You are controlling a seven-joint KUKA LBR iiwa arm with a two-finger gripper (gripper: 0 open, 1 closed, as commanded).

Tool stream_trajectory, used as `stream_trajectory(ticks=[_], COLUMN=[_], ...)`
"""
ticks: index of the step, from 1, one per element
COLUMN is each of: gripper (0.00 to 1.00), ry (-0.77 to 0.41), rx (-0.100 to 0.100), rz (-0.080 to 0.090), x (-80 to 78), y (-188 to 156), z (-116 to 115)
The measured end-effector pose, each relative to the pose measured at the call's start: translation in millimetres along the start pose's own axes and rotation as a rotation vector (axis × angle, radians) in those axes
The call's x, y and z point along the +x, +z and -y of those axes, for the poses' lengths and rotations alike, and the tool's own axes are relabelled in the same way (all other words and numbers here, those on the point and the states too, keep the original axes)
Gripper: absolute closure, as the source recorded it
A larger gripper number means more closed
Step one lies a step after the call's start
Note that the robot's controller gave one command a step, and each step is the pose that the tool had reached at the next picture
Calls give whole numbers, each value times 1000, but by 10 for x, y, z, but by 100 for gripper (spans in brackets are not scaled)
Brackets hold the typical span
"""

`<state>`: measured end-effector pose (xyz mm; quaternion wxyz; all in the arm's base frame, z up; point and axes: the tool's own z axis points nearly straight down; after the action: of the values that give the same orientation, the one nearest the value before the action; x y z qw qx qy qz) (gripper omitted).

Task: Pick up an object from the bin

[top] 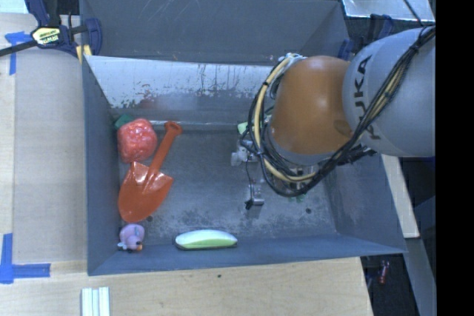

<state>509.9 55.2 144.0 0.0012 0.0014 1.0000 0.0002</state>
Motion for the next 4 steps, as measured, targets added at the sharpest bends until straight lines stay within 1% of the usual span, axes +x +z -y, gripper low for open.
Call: stream_trajectory(ticks=[1,2,3,4], gripper=[0,0,0,0], ry=[0,64,136,-20], rx=[0,0,0,0], rz=[0,-1,-1,5], x=[0,-45,-10,-115], y=[0,115,323,383], z=[0,3,47,270])
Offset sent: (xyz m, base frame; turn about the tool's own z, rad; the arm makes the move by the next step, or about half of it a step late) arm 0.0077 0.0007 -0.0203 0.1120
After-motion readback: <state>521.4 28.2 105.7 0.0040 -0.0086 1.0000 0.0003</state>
